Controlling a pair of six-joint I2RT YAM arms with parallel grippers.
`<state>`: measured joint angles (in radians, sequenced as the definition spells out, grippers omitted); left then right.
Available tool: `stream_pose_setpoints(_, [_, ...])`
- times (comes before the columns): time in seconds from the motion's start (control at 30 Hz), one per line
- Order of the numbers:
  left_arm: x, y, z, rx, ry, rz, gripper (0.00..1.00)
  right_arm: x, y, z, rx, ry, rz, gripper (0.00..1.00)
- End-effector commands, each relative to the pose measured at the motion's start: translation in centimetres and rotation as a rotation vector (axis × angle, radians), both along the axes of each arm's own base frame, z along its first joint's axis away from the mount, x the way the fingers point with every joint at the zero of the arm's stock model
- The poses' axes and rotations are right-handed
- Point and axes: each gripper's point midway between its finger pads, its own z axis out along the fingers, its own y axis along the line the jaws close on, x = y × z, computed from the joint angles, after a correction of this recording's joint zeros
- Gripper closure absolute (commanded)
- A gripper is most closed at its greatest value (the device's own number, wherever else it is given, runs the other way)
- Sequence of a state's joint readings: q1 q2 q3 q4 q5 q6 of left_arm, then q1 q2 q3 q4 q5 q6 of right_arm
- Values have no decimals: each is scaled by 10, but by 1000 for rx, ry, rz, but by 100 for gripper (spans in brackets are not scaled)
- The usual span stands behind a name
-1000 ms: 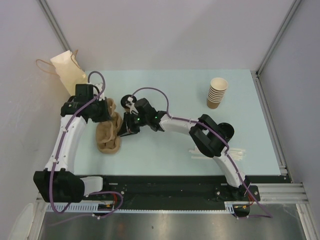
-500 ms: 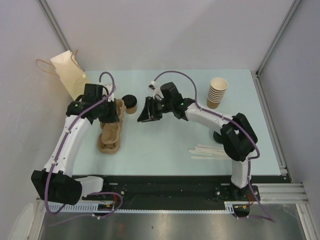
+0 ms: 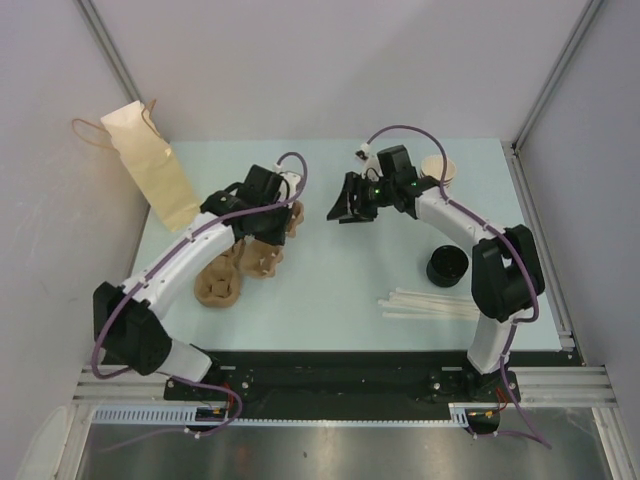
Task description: Pack the takeout coffee
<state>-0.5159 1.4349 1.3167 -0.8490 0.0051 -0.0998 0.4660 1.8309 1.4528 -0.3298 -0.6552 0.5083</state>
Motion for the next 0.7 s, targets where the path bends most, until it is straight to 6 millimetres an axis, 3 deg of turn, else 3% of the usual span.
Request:
stream_pose_setpoints(0.0, [28,-7,-8,77,-66,3,100,3,-30,26,-3,-58,-28,45])
stream_pose_setpoints(0.2, [41,-14,-42,130,-16,27,100,6,-57,38,-14,-74,-59,45])
stream_pose_setpoints(0.57, [48,-12,-87,196,53,81,100,-2,-73,44,-30,-81,-77,44])
stream_pose_setpoints(0.67, [46,-10,-93,209,79,77,89,-3,-74,46,-26,-86,-73,43])
